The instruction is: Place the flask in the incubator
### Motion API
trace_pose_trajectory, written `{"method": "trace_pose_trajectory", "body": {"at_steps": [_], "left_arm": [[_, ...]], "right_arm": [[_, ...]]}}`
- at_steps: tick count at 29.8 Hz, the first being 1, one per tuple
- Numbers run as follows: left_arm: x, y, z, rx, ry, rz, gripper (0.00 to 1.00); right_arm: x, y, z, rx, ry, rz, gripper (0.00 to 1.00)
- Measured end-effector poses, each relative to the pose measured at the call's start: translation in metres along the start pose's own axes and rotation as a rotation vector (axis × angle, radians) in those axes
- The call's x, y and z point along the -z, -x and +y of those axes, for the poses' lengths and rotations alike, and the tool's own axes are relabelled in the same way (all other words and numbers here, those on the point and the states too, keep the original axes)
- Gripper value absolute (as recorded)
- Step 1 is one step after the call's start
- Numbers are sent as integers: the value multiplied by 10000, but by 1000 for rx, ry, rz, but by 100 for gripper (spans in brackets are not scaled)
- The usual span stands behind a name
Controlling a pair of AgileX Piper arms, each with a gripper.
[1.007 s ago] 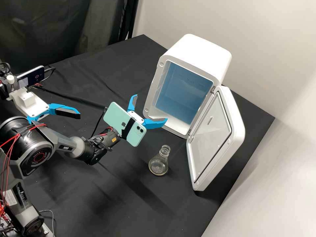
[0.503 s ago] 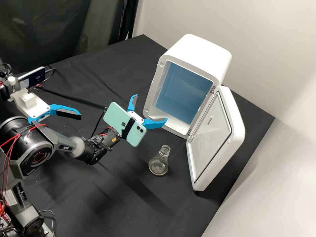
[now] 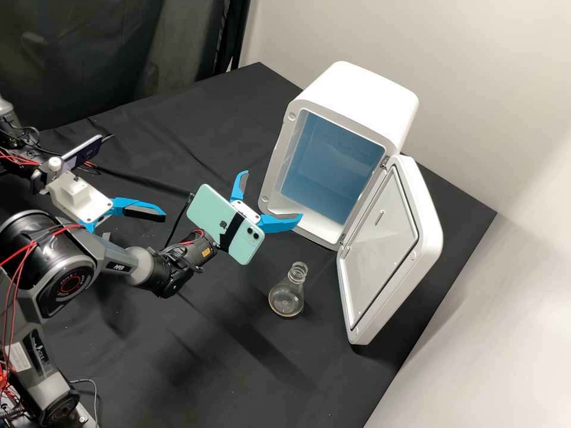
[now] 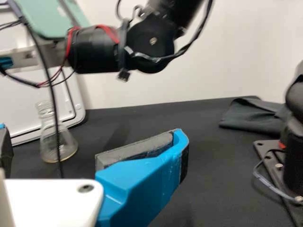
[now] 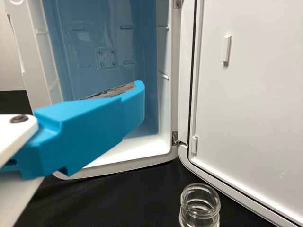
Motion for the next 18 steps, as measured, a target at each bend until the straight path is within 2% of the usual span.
{"method": "trace_pose_trajectory", "body": {"at_steps": [9,14,18], "left_arm": [[293,7,-14,6,4,84,100],[474,11,-86,31,10,137,100],[549,31,-137,50,15,162,100]], "right_arm": [[0,0,0,0,0,0,100],[0,0,0,0,0,0,100],[0,0,0,0,0,0,100]]}}
